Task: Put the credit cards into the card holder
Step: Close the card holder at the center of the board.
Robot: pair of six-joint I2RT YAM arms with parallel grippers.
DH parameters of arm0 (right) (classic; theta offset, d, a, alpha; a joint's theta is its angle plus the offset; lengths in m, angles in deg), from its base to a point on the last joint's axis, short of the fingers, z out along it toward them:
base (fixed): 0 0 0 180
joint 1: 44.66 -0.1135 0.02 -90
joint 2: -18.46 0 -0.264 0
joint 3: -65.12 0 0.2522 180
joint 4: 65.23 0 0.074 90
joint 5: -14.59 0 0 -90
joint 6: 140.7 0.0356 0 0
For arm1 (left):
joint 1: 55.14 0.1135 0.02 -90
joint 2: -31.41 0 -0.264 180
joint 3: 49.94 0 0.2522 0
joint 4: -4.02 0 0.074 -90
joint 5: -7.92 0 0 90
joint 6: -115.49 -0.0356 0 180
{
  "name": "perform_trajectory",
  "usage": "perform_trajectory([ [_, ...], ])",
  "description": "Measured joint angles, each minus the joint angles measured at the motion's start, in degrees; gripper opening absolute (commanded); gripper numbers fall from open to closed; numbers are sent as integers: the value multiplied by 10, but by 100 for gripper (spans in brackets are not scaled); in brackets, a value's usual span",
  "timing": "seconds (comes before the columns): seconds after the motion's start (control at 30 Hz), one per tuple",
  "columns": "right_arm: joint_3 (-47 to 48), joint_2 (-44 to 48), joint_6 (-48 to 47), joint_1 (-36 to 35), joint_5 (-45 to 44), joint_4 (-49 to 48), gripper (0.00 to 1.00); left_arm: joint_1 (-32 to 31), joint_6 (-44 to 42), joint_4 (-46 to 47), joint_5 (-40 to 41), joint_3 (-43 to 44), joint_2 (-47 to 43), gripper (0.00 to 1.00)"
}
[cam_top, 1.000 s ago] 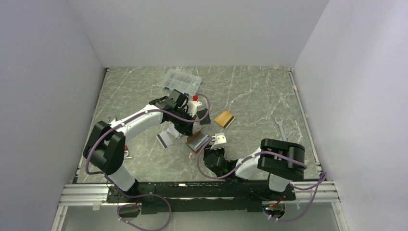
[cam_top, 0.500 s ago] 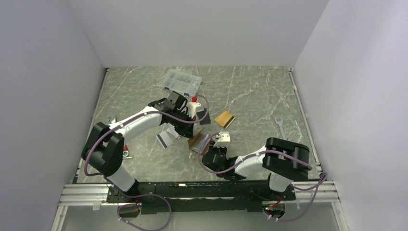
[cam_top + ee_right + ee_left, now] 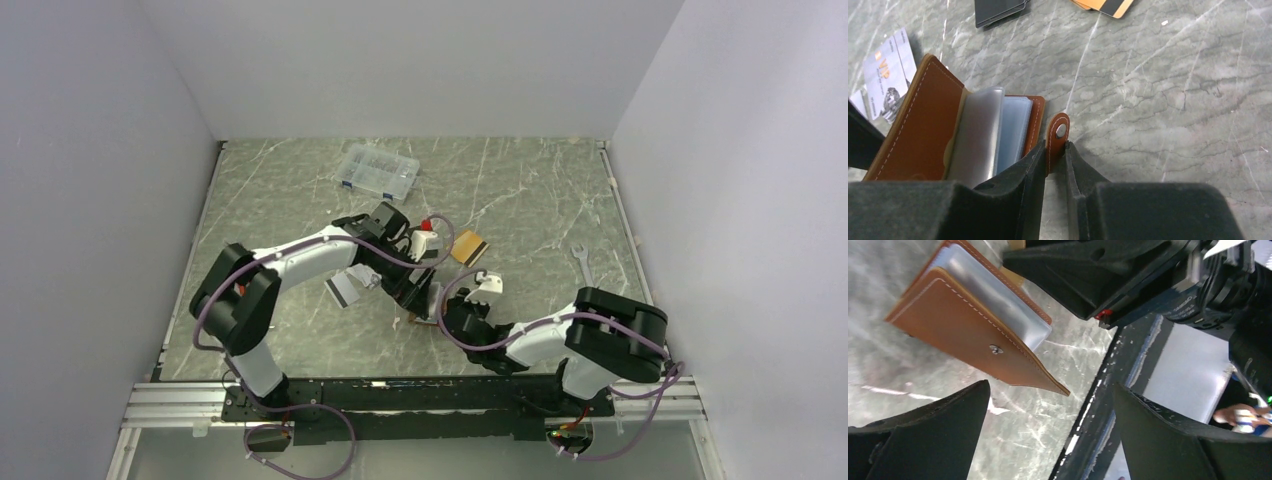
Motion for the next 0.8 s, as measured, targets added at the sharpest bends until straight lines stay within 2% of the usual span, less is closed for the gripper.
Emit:
perform_trajectory([
  [0.1,-26,11,15,9,14,-36,21,-1,-1,6,-45,0,30,94],
  [0.2,-57,24,29,20,30,-80,23,2,-6,19,-88,-4,37,76],
  [0.3,-80,26,39,28,47,-124,25,2,-24,48,-120,-14,29,53],
  [0.5,-103,22,53,45,83,-180,26,-10,-78,76,-125,-37,-7,27],
  [0.67,-124,21,80,60,111,-221,35,-42,-127,109,-65,-44,-11,23],
  [0.8,-141,26,97,70,134,-250,38,-71,-167,132,4,-62,-10,12],
])
